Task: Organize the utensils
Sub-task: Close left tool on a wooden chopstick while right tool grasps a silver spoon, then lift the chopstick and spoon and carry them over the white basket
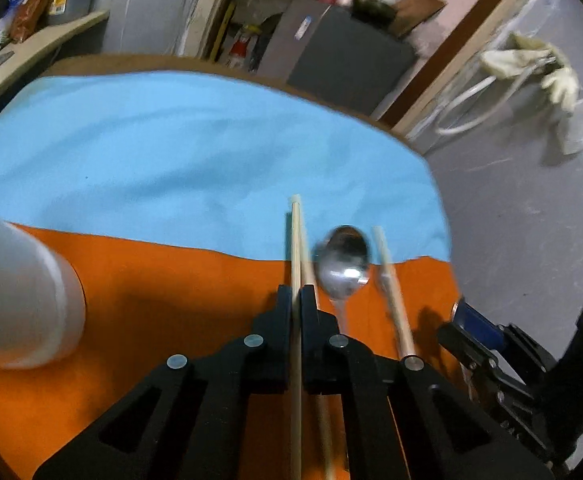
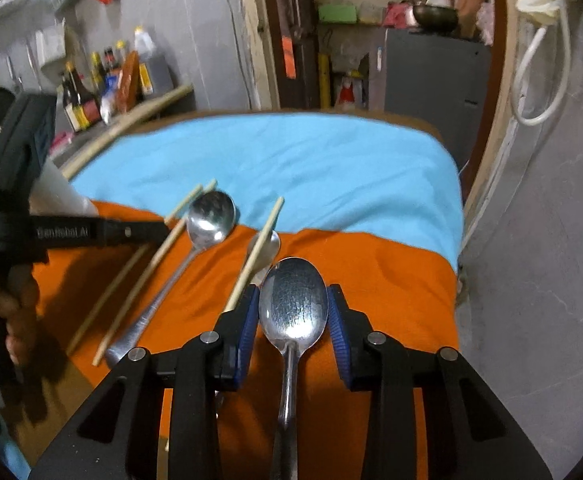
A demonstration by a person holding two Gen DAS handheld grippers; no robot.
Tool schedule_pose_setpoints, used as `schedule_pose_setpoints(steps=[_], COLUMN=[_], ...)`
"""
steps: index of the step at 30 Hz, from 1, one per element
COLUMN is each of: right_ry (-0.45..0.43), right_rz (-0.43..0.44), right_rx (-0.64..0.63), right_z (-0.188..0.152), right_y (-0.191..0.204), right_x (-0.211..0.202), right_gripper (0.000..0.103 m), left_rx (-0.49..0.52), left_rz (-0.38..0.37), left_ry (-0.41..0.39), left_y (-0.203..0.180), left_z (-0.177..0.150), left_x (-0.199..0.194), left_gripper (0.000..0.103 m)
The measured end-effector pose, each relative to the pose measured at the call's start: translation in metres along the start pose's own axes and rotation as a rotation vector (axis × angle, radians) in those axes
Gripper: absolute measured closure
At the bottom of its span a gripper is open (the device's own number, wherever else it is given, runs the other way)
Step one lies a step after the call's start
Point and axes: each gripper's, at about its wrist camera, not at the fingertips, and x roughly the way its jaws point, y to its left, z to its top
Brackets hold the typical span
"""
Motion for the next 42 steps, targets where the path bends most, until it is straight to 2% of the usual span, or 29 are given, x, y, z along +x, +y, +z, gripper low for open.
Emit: schedule_pose_setpoints(steps=[3,10,15,20,23,31,36,42], right_ry=[-0.087,-0.284,-0.376,-0.472,-0.518,-0.623,-0.673,-0.716], right_rz=[0.01,0.011,0.015,0.05,0.072,0.145,0.22,0.329], right_rx=[0.025,0.049,0.038,0.055,0.06,0.03,0.039,0.095], right_z=[-0.003,0.001,0.011,0.028,0.037,0.07,0.09,0.109], right_y=[-0.001,0.006,0.015,0.026,0.037,0.082,0.114,0.153], right_x=[-0.016,-0.055,-0.077,-0.097,-0.107,-0.127,-0.122,-0.098], right_gripper=[0.072,0.072,0.072,0.072,0.072,0.072,0.072,0.072], left_rx=[0.049,0.169,0.194,0.198,0.193,0.169,0.129,0.028], left_rz=[-0.06,-0.107,-0.124,-0.15,-0.167,-0.153,-0.119,-0.064], left_ry=[-0.093,-0.283,-0.373,-0.466,-0.523,-0.627,-0.72,-0.823], left_y=[-0.017,-0.056,-0.073,-0.074,-0.066,-0.04,-0.001,0.066], left_z=[-0.013,-0.025,-0.024,-0.022,-0.019,0.0,0.008,0.018], left_x=[-0.021,-0.062,-0.078,-0.107,-0.131,-0.186,-0.227,-0.258], left_gripper=[0.101,0.101,0.101,0.101,0.101,0.101,0.101,0.101])
